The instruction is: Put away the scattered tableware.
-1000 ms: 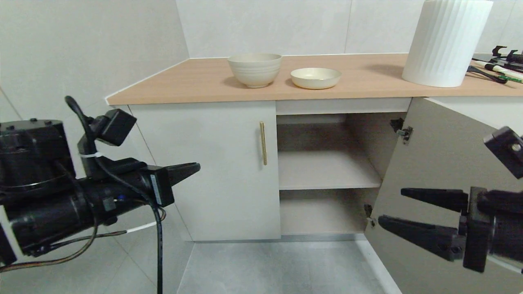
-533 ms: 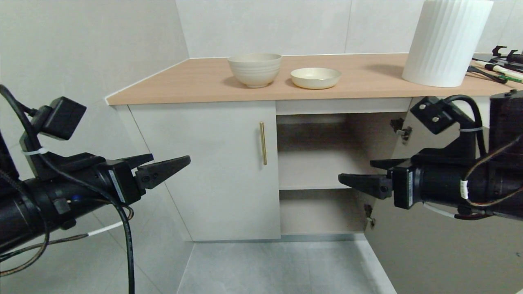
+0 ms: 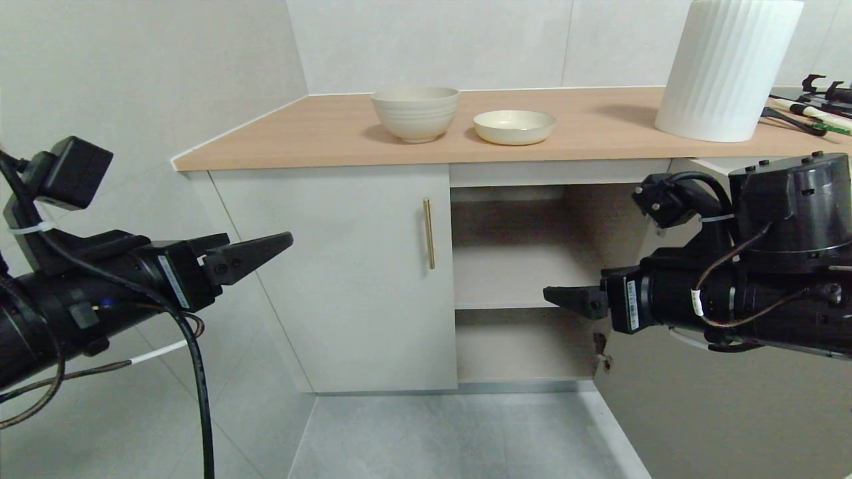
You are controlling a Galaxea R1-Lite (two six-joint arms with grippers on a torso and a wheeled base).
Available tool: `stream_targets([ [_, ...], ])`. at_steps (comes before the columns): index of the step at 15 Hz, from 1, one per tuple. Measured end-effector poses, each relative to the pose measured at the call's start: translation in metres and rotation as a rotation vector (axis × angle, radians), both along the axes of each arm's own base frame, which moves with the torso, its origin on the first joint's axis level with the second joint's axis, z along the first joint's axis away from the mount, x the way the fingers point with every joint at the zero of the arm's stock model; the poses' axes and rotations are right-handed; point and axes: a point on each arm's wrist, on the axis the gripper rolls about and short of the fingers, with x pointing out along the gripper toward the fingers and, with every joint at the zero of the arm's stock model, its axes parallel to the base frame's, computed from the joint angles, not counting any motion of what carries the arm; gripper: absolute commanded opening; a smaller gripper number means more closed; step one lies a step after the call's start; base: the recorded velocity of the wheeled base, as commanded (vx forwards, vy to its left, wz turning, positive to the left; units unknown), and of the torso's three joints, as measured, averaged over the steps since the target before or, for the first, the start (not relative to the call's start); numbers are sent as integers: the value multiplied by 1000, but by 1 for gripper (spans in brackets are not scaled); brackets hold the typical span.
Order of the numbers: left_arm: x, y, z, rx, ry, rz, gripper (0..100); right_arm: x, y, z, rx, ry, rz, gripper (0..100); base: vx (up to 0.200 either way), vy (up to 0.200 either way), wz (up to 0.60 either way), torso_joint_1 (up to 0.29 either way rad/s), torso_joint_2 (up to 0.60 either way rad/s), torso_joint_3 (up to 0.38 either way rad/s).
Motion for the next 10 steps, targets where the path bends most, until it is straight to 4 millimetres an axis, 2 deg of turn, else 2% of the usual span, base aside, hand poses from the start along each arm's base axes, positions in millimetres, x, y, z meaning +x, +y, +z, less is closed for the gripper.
stream_targets([
  [2, 0, 0, 1, 0, -5, 3, 100, 0, 0, -1, -2, 1, 0, 100, 0, 0, 0, 0, 0, 0],
  [8, 0, 3, 4, -2, -16, 15, 100, -2, -1, -3, -9, 4, 0, 100, 200, 0, 0, 1, 4, 2],
  [10, 0, 3, 5, -3, -20, 18, 100, -3, -1, -2, -7, 2, 4, 100, 0, 0, 0, 0, 0, 0],
])
